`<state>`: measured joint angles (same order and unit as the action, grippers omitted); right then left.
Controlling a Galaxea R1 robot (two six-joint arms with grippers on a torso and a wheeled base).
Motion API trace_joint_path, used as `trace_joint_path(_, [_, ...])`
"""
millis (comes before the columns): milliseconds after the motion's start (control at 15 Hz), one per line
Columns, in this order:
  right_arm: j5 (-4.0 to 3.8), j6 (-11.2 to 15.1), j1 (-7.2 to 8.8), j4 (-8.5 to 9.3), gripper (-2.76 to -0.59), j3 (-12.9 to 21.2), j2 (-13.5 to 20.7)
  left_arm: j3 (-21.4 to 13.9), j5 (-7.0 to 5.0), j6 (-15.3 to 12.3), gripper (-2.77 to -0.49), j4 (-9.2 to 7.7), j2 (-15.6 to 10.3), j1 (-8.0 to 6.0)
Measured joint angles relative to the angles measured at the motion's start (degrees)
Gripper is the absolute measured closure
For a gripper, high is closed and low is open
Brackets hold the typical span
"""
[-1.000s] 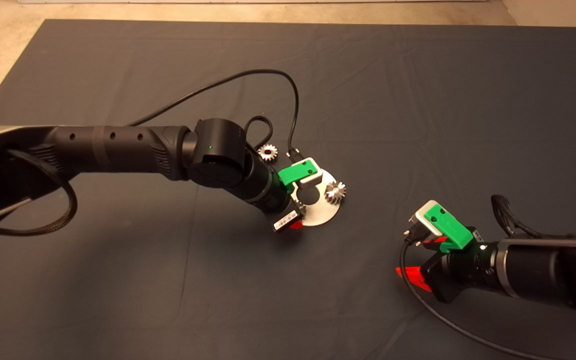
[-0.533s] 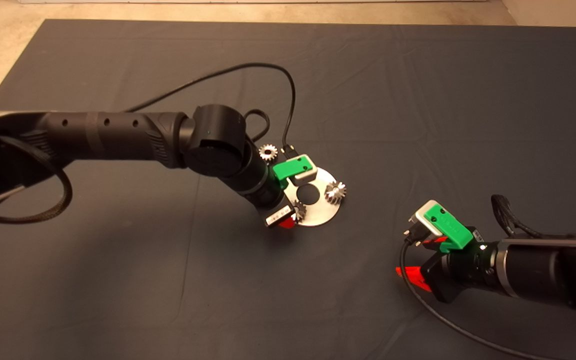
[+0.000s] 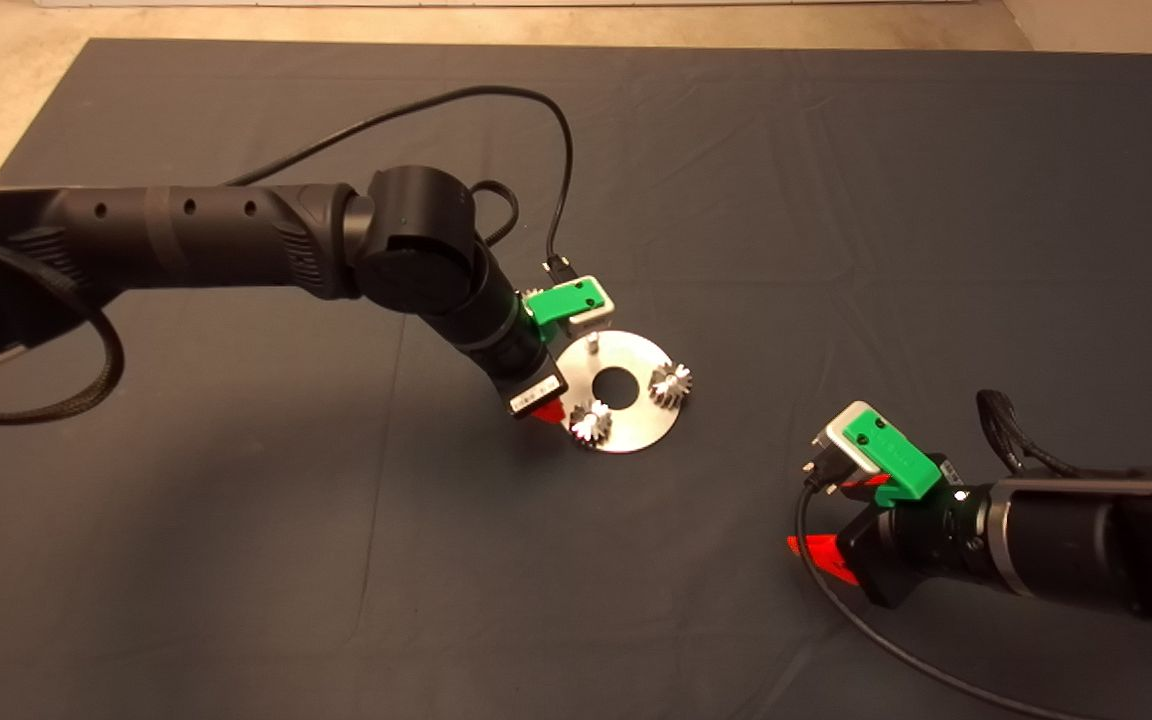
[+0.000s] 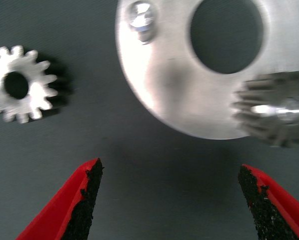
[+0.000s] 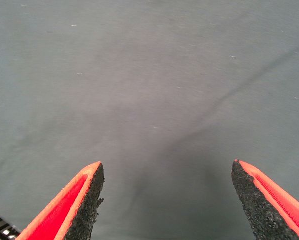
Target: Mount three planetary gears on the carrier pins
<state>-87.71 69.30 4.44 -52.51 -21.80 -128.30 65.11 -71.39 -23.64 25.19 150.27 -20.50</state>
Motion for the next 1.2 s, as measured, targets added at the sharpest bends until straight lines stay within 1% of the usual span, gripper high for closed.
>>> trace_joint_path(133, [0.04,-0.01,0.18,0.75,-1.89,0.00,-1.08,3.30,0.02,2.00,-1.89,-0.11,-0.34,0.00])
trace_joint_path(200, [0.06,-0.01,0.66,1.34,-1.89,0.00,-1.52,4.75,0.02,3.58,-2.00,-0.11,-0.49,0.00])
trace_joint_path(333, [0.01,-0.01,1.32,2.00,-1.89,0.00,-1.86,7.09,0.13,6.35,-2.04,-0.40,-0.46,0.00])
trace_joint_path(400, [0.06,-0.01,1.32,2.37,-1.89,0.00,-1.89,8.19,0.52,7.55,-2.04,-0.41,-0.41,0.00])
trace_joint_path(467, [0.01,-0.01,1.32,3.02,-1.89,0.00,-2.06,9.08,0.85,7.96,-2.04,-0.50,-0.27,0.00])
trace_joint_path(533, [-0.05,-0.01,1.30,3.20,-1.89,0.00,-2.19,9.71,1.47,8.13,-2.04,-0.60,-0.21,0.00])
trace_joint_path(600, [-0.02,-0.01,1.57,3.54,-1.89,0.00,-2.84,10.20,1.82,8.49,-2.04,-1.18,0.19,-0.05])
trace_joint_path(733, [0.01,-0.01,1.82,3.75,-1.89,0.00,-3.31,11.71,2.35,10.20,-2.04,-4.09,0.99,-0.39])
trace_joint_path(800, [0.00,-0.01,1.79,3.92,-1.89,0.00,-3.40,12.93,2.74,11.53,-2.04,-5.49,1.64,-0.80])
trace_joint_path(867, [0.01,-0.01,1.79,4.11,-1.89,0.00,-3.46,14.95,3.30,12.88,-2.04,-6.42,2.69,-1.13])
trace_joint_path(1000, [0.00,-0.01,1.79,4.18,-1.89,0.00,-3.47,19.24,4.02,15.60,-2.04,-7.65,5.28,-1.29])
trace_joint_path(1067, [0.01,-0.01,1.87,4.29,-1.89,0.00,-3.48,20.44,4.24,16.25,-2.04,-8.07,6.36,-1.29])
trace_joint_path(1133, [0.00,-0.01,1.93,4.39,-1.89,0.00,-3.48,21.00,4.95,16.66,-2.04,-8.27,6.89,-1.30])
trace_joint_path(1200, [0.00,-0.01,1.94,4.53,-1.89,0.00,-3.48,21.05,5.24,16.67,-2.04,-8.43,7.06,-1.32])
